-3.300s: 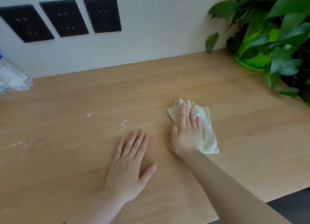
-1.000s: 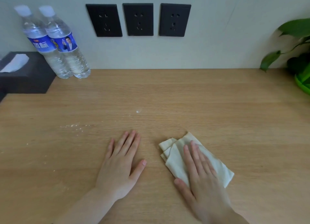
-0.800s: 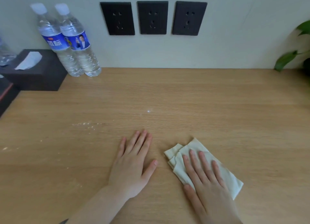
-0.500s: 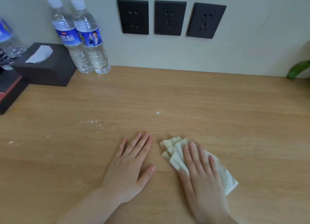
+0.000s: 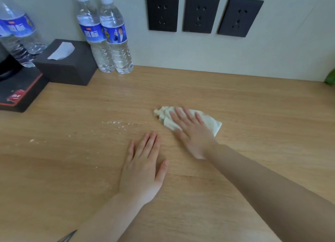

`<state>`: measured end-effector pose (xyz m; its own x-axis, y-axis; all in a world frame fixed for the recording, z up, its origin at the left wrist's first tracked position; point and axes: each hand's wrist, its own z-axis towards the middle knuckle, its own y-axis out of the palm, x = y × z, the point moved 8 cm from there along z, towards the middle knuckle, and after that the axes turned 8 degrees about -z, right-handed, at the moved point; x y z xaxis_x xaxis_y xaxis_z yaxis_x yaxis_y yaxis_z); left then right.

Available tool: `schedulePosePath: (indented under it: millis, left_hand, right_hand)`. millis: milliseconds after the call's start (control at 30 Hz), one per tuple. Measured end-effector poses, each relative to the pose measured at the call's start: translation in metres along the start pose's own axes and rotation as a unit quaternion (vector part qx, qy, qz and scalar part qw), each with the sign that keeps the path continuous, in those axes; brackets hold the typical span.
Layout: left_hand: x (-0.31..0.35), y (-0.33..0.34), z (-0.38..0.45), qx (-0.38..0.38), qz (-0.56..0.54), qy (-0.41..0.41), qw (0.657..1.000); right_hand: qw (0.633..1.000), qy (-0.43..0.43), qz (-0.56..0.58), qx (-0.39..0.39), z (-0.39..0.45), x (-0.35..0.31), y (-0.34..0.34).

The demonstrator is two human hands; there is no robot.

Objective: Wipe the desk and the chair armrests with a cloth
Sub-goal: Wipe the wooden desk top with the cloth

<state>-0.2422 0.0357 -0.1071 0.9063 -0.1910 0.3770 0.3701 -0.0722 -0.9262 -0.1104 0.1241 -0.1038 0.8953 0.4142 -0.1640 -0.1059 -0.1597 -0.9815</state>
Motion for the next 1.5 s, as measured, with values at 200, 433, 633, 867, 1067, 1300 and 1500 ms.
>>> schedulePosePath:
  millis: [200, 433, 633, 867, 1067, 1300, 1500]
  left_hand:
    - [0.004, -0.004, 0.000, -0.011, 0.013, 0.008, 1.000]
    - [0.014, -0.007, -0.038, -0.024, -0.015, 0.045, 0.999]
    - [-0.013, -0.017, -0.063, -0.004, -0.045, 0.021, 0.999]
    - [-0.026, -0.020, -0.065, 0.010, -0.064, 0.006, 0.998]
    - [-0.026, -0.021, -0.066, 0.014, -0.071, 0.006, 0.997]
    - [-0.046, -0.024, -0.070, -0.057, -0.023, 0.060, 0.996]
    - [-0.076, -0.035, -0.075, -0.081, -0.004, 0.109, 0.991]
  right_hand:
    - [0.995, -0.095, -0.007, -0.025, -0.102, -0.004, 0.003]
    - [0.986, 0.146, -0.031, 0.080, -0.222, 0.043, 0.014]
    - [0.952, 0.094, -0.288, 0.040, -0.224, -0.029, 0.048]
    - [0.967, 0.228, -0.019, 0.109, -0.171, -0.075, 0.037]
    - [0.944, 0.316, 0.043, 0.086, -0.153, -0.094, 0.037]
    - [0.888, 0.449, 0.068, 0.071, -0.116, -0.101, 0.036]
    - [0.871, 0.478, 0.069, 0.084, -0.080, -0.096, 0.034]
